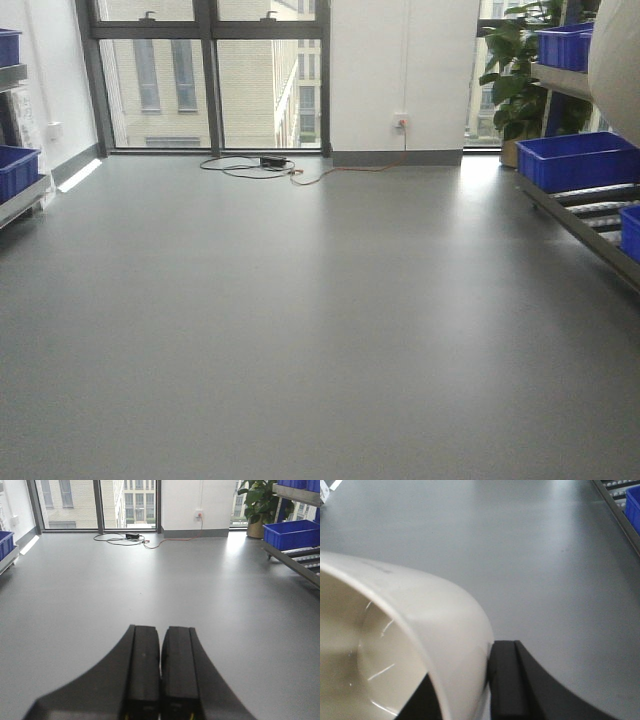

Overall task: Move white bin to right shelf second layer
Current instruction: 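Turn the base and approach the roller shelf rack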

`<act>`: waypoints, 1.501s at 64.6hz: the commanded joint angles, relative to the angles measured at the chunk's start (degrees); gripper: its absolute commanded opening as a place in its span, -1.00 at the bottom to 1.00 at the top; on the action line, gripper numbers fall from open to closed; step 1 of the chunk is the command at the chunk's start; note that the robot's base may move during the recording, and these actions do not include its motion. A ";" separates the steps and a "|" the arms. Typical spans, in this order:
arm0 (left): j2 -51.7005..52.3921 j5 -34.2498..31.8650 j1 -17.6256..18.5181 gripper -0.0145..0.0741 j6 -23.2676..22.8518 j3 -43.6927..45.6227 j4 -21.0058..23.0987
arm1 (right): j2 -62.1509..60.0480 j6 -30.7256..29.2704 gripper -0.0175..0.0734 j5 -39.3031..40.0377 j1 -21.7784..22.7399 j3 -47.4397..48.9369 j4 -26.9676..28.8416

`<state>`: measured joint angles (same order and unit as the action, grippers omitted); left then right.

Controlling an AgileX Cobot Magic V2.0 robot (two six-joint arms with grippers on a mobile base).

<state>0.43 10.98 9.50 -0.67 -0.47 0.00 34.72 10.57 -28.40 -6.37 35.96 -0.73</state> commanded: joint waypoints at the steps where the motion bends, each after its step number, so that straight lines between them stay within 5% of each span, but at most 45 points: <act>1: 0.83 -5.24 0.38 -0.48 -0.42 -1.56 0.00 | 0.07 -0.05 -0.50 5.17 0.37 1.73 -0.16; 97: 0.83 -5.24 0.38 -0.48 -0.42 -1.56 0.00 | 0.29 -0.05 -0.50 5.22 0.37 1.73 -0.16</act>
<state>0.43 10.98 9.50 -0.67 -0.47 0.00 34.72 10.57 -28.40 -6.37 35.96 -0.73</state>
